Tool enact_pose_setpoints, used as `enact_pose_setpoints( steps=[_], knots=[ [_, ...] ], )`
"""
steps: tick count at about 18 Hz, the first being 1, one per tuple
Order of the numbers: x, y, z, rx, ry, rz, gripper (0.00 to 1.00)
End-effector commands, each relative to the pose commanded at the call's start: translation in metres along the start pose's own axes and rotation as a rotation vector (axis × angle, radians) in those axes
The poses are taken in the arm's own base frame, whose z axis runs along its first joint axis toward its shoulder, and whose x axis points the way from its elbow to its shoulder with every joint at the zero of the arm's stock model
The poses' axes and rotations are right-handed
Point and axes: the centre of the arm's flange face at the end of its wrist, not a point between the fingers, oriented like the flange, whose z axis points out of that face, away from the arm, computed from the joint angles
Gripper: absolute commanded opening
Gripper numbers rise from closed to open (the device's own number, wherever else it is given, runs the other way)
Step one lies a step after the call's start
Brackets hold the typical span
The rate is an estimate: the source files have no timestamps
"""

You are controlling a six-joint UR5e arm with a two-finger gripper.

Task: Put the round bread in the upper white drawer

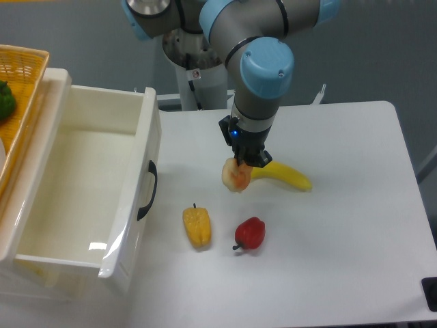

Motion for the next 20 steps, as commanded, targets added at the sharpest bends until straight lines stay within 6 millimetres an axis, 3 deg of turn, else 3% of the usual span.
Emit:
enact_pose_setpoints(
  steps=[14,20],
  knots=[
    [0.001,-0.004,-0.005,0.009,-0.005,-0.091,0.1],
    [0.001,-0.01,-0.02,0.012,-0.013,-0.163,0.1]
  ],
)
